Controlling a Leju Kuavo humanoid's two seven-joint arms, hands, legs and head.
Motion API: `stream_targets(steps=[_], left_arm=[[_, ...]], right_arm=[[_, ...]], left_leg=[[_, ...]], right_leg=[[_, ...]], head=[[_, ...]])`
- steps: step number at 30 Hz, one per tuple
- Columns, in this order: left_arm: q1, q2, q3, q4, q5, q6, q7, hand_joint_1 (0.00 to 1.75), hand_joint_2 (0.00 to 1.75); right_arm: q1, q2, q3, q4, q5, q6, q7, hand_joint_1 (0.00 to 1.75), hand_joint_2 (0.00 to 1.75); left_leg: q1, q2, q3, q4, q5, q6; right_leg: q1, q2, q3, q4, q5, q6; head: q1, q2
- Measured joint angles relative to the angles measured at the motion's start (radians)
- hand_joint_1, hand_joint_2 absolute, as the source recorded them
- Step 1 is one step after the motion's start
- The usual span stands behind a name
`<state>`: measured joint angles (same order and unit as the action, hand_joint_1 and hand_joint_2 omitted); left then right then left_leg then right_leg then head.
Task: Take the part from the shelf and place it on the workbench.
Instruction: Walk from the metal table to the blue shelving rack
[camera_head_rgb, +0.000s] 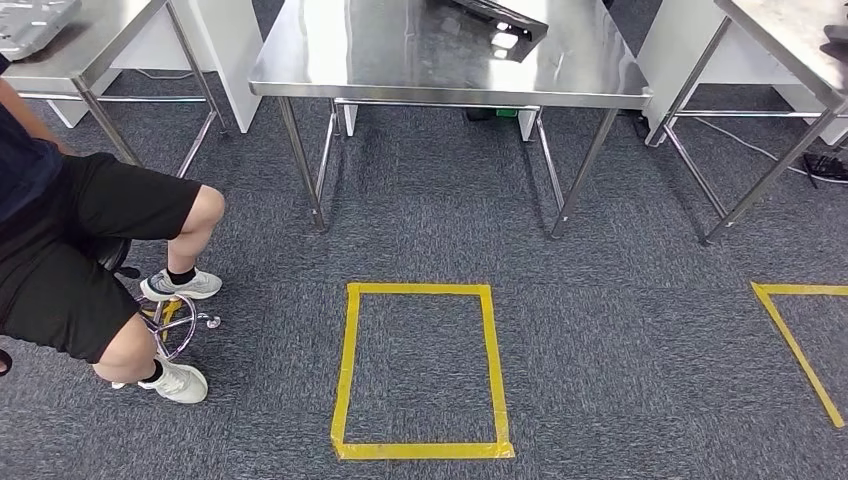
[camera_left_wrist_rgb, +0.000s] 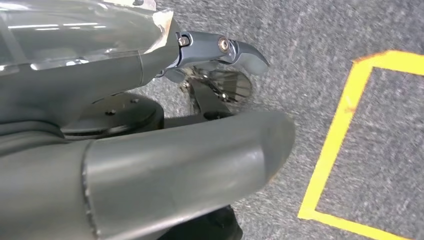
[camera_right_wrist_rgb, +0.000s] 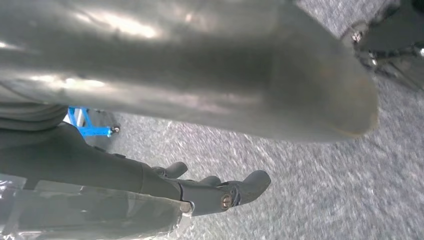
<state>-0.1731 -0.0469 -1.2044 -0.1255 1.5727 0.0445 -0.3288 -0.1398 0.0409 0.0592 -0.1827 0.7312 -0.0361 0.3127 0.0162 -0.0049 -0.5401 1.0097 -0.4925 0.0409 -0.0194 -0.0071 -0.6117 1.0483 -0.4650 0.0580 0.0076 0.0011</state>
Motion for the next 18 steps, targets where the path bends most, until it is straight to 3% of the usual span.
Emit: stream_targets(steps=[3, 4, 5, 6, 8, 10, 11, 13, 14, 15, 16, 18], left_arm=[[0.0, 0.004, 0.011, 0.0, -0.003, -0.004, 0.003, 0.0, 0.0], [0.0, 0.006, 0.013, 0.0, -0.008, -0.006, 0.006, 0.0, 0.0], [0.0, 0.008, 0.013, 0.0, -0.015, -0.009, 0.009, 0.0, 0.0], [-0.001, 0.01, 0.013, 0.0, -0.023, -0.012, 0.011, 0.0, 0.0], [-0.004, 0.012, 0.011, 0.0, -0.039, -0.013, 0.015, 0.0, 0.0], [-0.012, 0.012, 0.008, 0.0, -0.051, -0.011, 0.018, 0.0, 0.0], [-0.017, 0.012, 0.005, 0.0, -0.054, -0.008, 0.02, 0.0, 0.0], [-0.023, 0.012, 0.0, 0.0, -0.055, -0.001, 0.021, 0.0, 0.0], [-0.025, 0.012, -0.002, 0.0, -0.055, 0.001, 0.022, 0.0, 0.0], [-0.025, 0.013, -0.004, 0.0, -0.055, 0.002, 0.022, 0.0, 0.0], [-0.025, 0.013, -0.005, 0.0, -0.054, 0.003, 0.023, 0.0, 0.0], [-0.026, 0.013, -0.008, 0.0, -0.054, 0.003, 0.023, 0.0, 0.0]], right_arm=[[-0.006, 0.003, 0.0, 0.0, -0.001, 0.003, 0.003, 0.0, 0.0], [-0.008, 0.004, 0.0, 0.0, -0.003, 0.003, 0.002, 0.0, 0.0], [-0.009, 0.004, -0.001, 0.0, -0.008, 0.003, 0.001, 0.0, 0.0], [-0.009, 0.003, -0.001, 0.0, -0.013, 0.003, -0.002, 0.0, 0.0], [-0.009, 0.003, -0.006, 0.0, -0.026, 0.0, -0.009, 0.0, 0.0], [-0.005, 0.001, -0.016, 0.0, -0.042, -0.009, -0.02, 0.0, 0.0], [-0.002, 0.0, -0.023, 0.0, -0.048, -0.015, -0.026, 0.0, 0.0], [0.01, -0.002, -0.036, 0.0, -0.056, -0.023, -0.034, 0.0, 0.0], [0.014, -0.002, -0.04, 0.0, -0.058, -0.025, -0.035, 0.0, 0.0], [0.018, -0.003, -0.044, 0.0, -0.059, -0.025, -0.036, 0.0, 0.0], [0.021, -0.004, -0.048, 0.0, -0.059, -0.026, -0.037, 0.0, 0.0], [0.024, -0.005, -0.053, 0.0, -0.059, -0.026, -0.037, 0.0, 0.0]], left_leg=[[-0.003, 0.003, -0.037, 0.0, 0.032, 0.012], [-0.004, 0.005, -0.049, 0.001, 0.042, 0.012], [-0.005, 0.006, -0.061, 0.001, 0.052, 0.011], [-0.005, 0.006, -0.072, 0.002, 0.061, 0.01], [-0.005, 0.006, -0.088, 0.002, 0.077, 0.003], [-0.008, 0.005, -0.096, 0.002, 0.094, -0.009], [-0.009, 0.004, -0.098, 0.001, 0.102, -0.015], [-0.008, 0.004, -0.099, -0.003, 0.115, -0.029], [-0.006, 0.003, -0.104, 0.003, 0.106, -0.035], [-0.005, 0.003, -0.113, 0.023, 0.078, -0.04], [-0.003, 0.003, -0.128, 0.064, 0.034, -0.044], [-0.002, 0.002, -0.165, 0.193, -0.064, -0.05]], right_leg=[[-0.001, 0.003, -0.065, 0.179, -0.116, -0.013], [-0.001, 0.003, -0.073, 0.229, -0.137, -0.01], [-0.001, 0.003, -0.064, 0.249, -0.14, -0.004], [-0.001, 0.003, -0.036, 0.229, -0.128, 0.005], [-0.002, 0.003, 0.069, 0.088, -0.094, 0.015], [0.004, 0.005, 0.152, -0.042, -0.082, 0.008], [0.008, 0.006, 0.165, -0.068, -0.084, 0.001], [0.008, 0.007, 0.154, -0.073, -0.074, -0.014], [0.004, 0.006, 0.147, -0.073, -0.066, -0.024], [0.0, 0.005, 0.139, -0.074, -0.056, -0.037], [-0.003, 0.004, 0.129, -0.076, -0.045, -0.048], [0.001, 0.003, 0.107, -0.074, -0.025, -0.059]], head=[[0.004, 0.0], [0.004, 0.0], [0.004, 0.0], [0.004, 0.0], [0.004, 0.0], [0.003, 0.0], [0.002, 0.0], [0.001, 0.0], [0.001, 0.0], [0.0, 0.0], [-0.001, 0.0], [-0.001, 0.0]])
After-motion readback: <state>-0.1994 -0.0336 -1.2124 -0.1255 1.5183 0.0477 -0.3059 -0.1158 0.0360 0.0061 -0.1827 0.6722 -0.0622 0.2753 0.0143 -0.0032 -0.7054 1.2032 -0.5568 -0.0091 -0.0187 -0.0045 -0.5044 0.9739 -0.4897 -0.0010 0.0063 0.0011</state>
